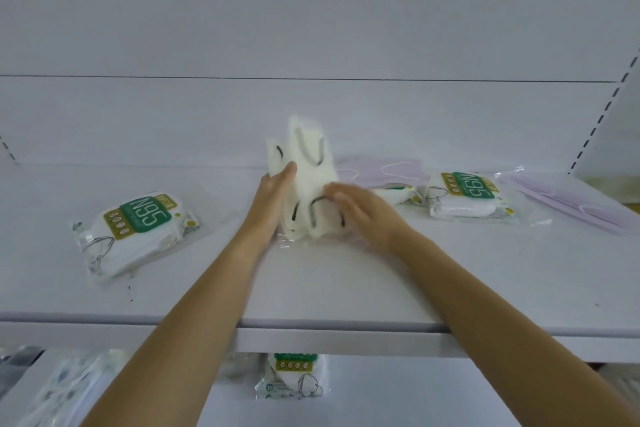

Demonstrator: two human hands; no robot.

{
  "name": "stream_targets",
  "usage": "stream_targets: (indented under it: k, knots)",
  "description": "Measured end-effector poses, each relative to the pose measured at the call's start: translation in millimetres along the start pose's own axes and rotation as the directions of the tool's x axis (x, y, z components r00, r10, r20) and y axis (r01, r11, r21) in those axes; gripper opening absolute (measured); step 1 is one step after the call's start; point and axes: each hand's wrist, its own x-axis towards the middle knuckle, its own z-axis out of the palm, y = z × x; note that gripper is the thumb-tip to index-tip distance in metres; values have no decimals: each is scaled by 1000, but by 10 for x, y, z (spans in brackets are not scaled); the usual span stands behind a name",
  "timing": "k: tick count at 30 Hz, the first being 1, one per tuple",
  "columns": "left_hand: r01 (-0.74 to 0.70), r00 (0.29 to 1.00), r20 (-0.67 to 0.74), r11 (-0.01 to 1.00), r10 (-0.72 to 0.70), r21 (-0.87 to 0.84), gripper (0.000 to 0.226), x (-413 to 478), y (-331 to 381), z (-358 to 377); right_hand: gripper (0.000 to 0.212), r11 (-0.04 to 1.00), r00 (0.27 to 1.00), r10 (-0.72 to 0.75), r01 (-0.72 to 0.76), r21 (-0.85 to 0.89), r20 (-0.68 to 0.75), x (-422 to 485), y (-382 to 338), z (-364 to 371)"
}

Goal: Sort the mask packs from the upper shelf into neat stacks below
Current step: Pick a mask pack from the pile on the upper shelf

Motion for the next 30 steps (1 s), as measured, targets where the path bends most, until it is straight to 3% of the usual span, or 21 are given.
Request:
stream_targets:
  k: [1,2,4,6,8,9,11,14,15,17,19,21,23,26,28,30]
  knots:
    - [-37,999,18,997,36,74,12,-9,-22,-6,38,999,994,28,-25,-36,105,-12,6,44]
    - [-84,996,23,985,81,154,17,-16,-40,-8,38,998,993,36,-29,-59,109,-10,16,64]
    - [-141,988,-21,952,152,271,29,10,-76,-35,42,991,992,24,-39,-125,-124,3,21,44]
    - [-144,971,-142,949,190,281,27,48,-85,-66,46,923,930,161,-260,-282,-332,12,83,-61]
    - [-143,949,-247,964,198,225,23,82,-89,-94,53,751,871,413,-491,-442,-265,-27,213,-167]
    - [-127,941,-284,971,182,201,26,90,-93,-98,56,693,861,478,-491,-528,-173,-67,244,-189]
    - [-114,931,-327,979,165,167,33,70,-94,-95,52,736,911,413,-321,-595,19,-139,200,-171]
    - [-131,922,-345,979,178,153,34,24,-85,-118,39,894,955,160,-33,-447,251,-165,3,-53]
    - [-128,920,-350,979,177,158,33,26,-90,-140,36,921,966,94,7,-390,239,-152,-48,-17]
    - [-99,918,-367,982,152,159,33,20,-97,-172,35,914,997,53,-28,-404,52,-108,-36,24]
    - [-81,917,-377,985,132,149,33,10,-97,-183,45,805,961,196,-272,-527,-195,-82,80,-29]
    - [-85,917,-374,984,138,154,34,-10,-94,-177,53,685,884,410,-462,-563,-226,-108,193,-111]
    - [-95,919,-364,983,149,160,34,-9,-102,-167,52,716,893,446,-399,-572,-63,-152,213,-149]
    - [-95,920,-365,984,144,149,32,0,-92,-145,40,905,963,215,-134,-405,162,-191,126,-157]
    - [-100,917,-372,986,143,133,30,9,-85,-137,39,952,994,112,-101,-290,20,-178,114,-146]
    - [-101,918,-370,986,143,132,29,12,-85,-135,43,889,948,190,-276,-366,-254,-125,164,-160]
